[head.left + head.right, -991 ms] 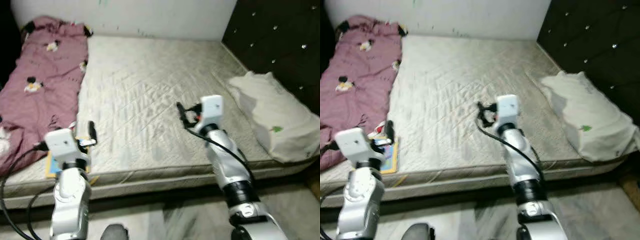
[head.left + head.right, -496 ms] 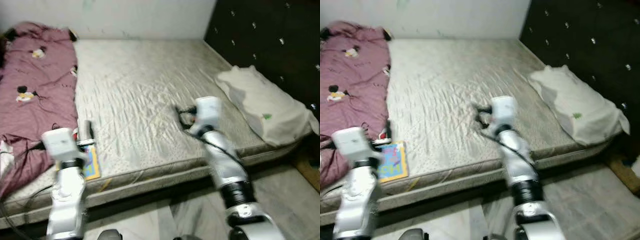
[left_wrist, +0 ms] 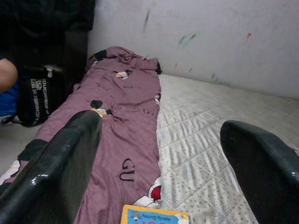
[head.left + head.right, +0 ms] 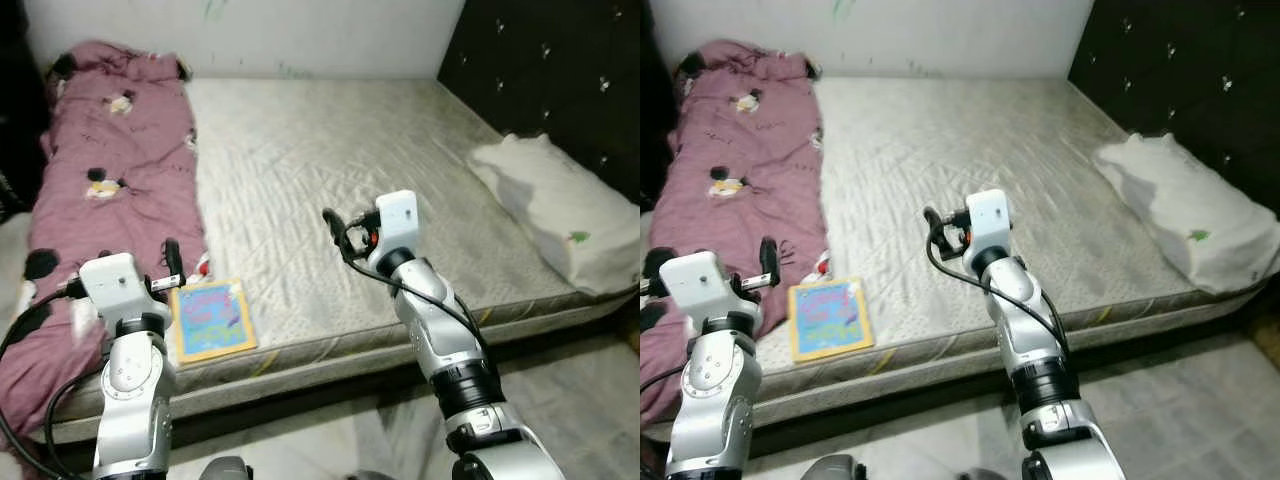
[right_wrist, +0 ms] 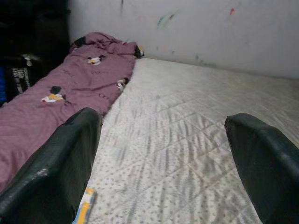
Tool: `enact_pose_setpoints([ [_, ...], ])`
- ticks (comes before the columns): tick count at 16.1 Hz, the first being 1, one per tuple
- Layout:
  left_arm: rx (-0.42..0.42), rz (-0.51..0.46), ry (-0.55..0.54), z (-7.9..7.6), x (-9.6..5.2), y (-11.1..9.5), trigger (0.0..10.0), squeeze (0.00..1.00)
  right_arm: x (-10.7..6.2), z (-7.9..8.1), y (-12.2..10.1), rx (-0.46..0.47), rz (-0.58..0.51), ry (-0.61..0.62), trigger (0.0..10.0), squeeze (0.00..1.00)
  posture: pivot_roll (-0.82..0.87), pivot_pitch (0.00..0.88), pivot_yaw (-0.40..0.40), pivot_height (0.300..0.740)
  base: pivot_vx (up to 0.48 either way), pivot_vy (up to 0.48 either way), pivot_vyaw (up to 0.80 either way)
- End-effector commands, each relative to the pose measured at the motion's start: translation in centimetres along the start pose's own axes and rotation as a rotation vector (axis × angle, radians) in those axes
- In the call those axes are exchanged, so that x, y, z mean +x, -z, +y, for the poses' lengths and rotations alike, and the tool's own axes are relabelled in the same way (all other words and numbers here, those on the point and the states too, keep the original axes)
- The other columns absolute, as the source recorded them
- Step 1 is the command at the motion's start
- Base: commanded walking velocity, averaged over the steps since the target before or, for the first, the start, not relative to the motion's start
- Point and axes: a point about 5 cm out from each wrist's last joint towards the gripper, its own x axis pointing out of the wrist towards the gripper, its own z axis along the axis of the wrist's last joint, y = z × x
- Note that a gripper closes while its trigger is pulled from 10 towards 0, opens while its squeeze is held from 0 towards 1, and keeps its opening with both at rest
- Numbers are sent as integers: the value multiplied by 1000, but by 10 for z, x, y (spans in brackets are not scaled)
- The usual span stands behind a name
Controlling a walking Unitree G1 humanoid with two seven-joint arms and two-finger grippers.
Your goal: Clean up the room
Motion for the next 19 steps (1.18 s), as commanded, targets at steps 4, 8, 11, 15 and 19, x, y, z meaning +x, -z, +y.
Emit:
enact_pose_setpoints([
  [4, -3, 22, 11, -7, -1, 3, 10000, 0, -5, -11, 0, -26, -4, 13, 10000, 0, 129, 4, -92, 740, 0, 472, 314],
  [8, -13, 16, 8, -8, 0, 2, 10000, 0, -6, -11, 3, 5, 5, 22, 10000, 0, 125, 16, -88, 740, 0, 459, 200],
  [11, -4, 6, 17, -9, 0, 1, 10000, 0, -5, -10, 3, 8, 3, 19, 10000, 0, 125, 19, -86, 740, 0, 86, 0],
  [15, 6, 4, 19, -8, 1, 0, 10000, 0, -3, -9, 2, 14, 1, 17, 10000, 0, 126, 19, -81, 740, 0, 0, 0],
  [19, 31, -3, 37, -11, 2, -2, 10000, 0, -3, -10, 3, -17, -7, 18, 10000, 0, 126, 15, -73, 740, 0, 0, 188],
])
